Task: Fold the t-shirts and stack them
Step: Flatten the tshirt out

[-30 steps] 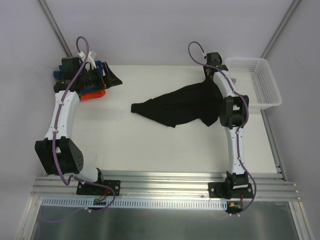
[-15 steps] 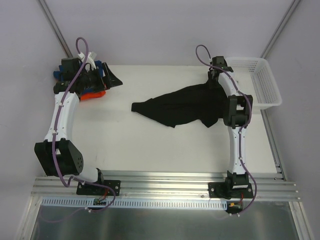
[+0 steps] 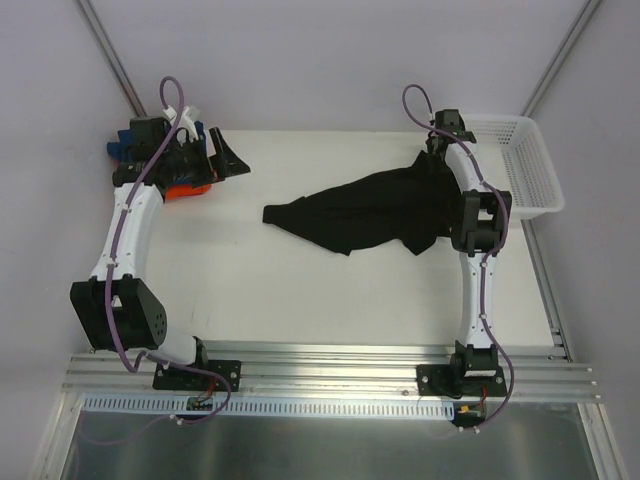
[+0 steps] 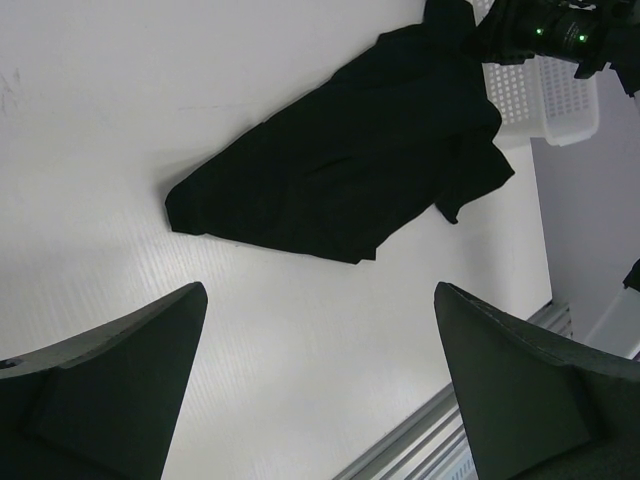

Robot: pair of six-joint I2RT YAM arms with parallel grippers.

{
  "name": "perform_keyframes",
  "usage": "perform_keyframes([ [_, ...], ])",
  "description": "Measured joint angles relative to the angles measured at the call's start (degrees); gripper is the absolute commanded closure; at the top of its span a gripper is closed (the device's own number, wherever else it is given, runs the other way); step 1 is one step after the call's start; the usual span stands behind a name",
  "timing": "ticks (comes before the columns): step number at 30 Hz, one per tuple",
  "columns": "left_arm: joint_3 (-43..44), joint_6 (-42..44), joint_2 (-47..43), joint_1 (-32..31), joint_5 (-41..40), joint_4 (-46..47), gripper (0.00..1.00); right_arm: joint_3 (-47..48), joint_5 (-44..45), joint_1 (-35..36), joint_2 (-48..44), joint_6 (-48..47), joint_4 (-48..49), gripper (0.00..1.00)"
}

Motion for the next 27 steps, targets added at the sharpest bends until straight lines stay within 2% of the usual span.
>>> perform_keyframes([
  [7,0.7,0.0,2.4,-0.3,0.0,0.0,0.01,0.0,-3.3,-0.1,0.6,0.7,-1.7,0.67],
  [8,1.0,0.0,2.8,-0.3,0.0,0.0,0.01,-0.3,-4.0,-0.1,0.6,0.8,-2.1,0.70],
  [9,1.4,0.0,3.2,-0.3,0.0,0.0,0.01,-0.4,-4.8,-0.1,0.6,1.0,-2.3,0.80],
  [10,1.7,0.0,3.6,-0.3,0.0,0.0,0.01,-0.4,-5.0,-0.1,0.6,1.1,-2.3,0.80],
  [11,2.0,0.0,4.1,-0.3,0.0,0.0,0.01,-0.4,-5.7,-0.1,0.6,1.4,-2.4,1.00],
  [16,2.8,-0.1,6.6,-0.4,0.0,0.4,0.01,-0.4,-6.8,-0.1,0.6,1.7,-2.5,1.00],
  [21,4.1,-0.3,13.0,-1.1,-0.1,0.7,0.01,-0.3,-7.7,-0.1,0.6,1.9,-2.5,1.00],
  [27,7.5,-0.5,21.1,-5.3,0.1,0.8,0.01,-0.3,-9.1,0.5,-0.8,3.0,-3.7,1.00],
])
